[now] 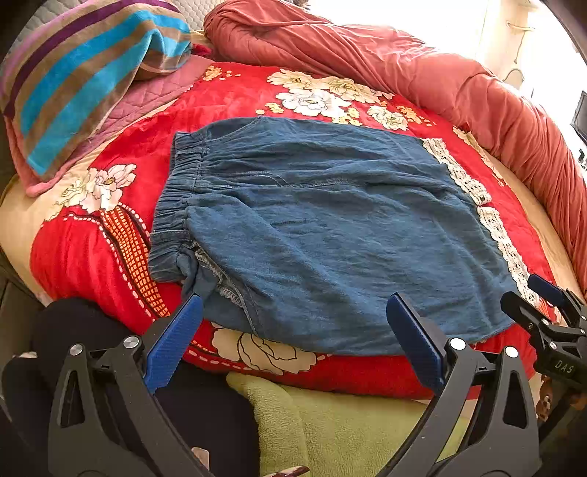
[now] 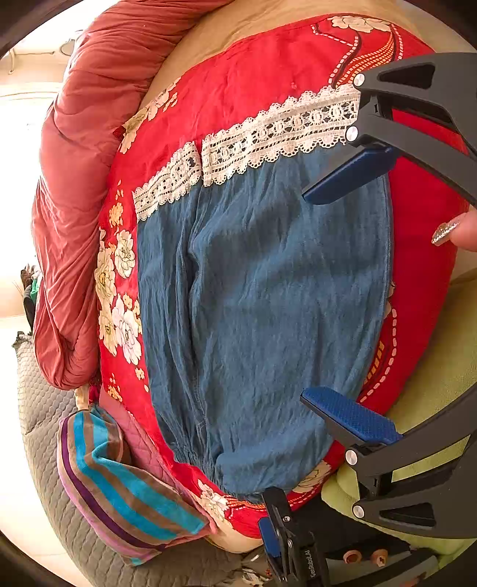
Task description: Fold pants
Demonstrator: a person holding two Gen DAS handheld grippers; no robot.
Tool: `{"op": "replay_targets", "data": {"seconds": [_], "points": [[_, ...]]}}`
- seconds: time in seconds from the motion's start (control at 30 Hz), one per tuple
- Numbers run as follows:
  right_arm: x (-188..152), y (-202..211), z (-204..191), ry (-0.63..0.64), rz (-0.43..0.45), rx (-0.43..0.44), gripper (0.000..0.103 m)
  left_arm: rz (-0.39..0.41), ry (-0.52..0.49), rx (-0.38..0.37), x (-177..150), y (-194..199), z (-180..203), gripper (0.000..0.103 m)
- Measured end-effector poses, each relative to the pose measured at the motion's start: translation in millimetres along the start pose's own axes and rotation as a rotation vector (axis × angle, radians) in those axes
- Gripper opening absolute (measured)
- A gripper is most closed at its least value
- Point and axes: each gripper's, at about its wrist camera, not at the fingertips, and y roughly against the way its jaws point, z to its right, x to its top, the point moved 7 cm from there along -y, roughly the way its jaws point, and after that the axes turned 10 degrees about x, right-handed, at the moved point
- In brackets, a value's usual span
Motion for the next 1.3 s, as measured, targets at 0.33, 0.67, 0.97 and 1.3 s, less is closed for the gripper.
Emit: {"op": "replay_targets", "data": {"seconds": [0.33, 0.67, 0.97, 1.3], "points": [[-1.8, 1.2, -0.4, -0.006, -0.002, 0.005, 0.099, 0.0, -0.001, -0.001, 0.1, 0.3, 0.9, 0.094], [-2.3, 1.6, 0.7, -0.005, -0.001, 0.005, 0.099, 0.0, 0.001, -0.002, -0.1, 0.7, 1.0, 0.094], [-5.4, -0.2, 1.6, -0.016, -0.003, 0.007, 0.099, -0.001, -0.001, -0.003, -1.0, 1.4, 2.9, 0.094], [-3.5, -2.2, 16.3, -0.036, 0.005, -0.008, 0.099, -0.013, -0.003, 0.0, -2.5, -5.8, 3.7, 0.094]]}}
